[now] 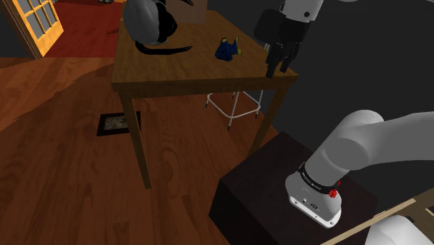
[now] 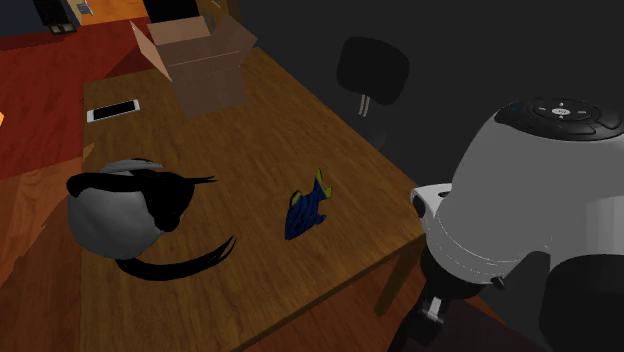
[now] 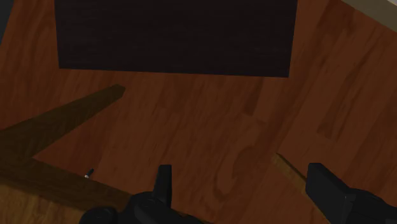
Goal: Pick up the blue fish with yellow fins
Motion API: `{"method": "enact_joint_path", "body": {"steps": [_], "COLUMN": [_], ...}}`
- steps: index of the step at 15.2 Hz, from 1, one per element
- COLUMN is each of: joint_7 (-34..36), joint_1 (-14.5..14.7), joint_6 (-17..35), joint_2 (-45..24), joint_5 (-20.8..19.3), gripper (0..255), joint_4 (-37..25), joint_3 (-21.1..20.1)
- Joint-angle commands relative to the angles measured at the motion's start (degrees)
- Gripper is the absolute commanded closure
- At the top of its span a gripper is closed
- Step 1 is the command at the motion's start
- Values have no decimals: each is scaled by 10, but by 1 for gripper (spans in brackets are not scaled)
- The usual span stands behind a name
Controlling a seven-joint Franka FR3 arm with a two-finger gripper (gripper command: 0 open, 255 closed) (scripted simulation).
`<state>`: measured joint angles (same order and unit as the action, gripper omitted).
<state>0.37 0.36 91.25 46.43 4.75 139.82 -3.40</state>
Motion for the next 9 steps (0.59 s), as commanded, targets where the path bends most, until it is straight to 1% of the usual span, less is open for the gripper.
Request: {"method": "enact_joint_path", "body": {"steps": [1, 9], "joint_7": [0, -26], "joint_1": [0, -16], "joint_6": [0, 108], "joint_2": [0, -154], "joint_5": [0, -46], "gripper": [0, 0], "joint_4": [0, -83], "joint_3": [0, -1]}}
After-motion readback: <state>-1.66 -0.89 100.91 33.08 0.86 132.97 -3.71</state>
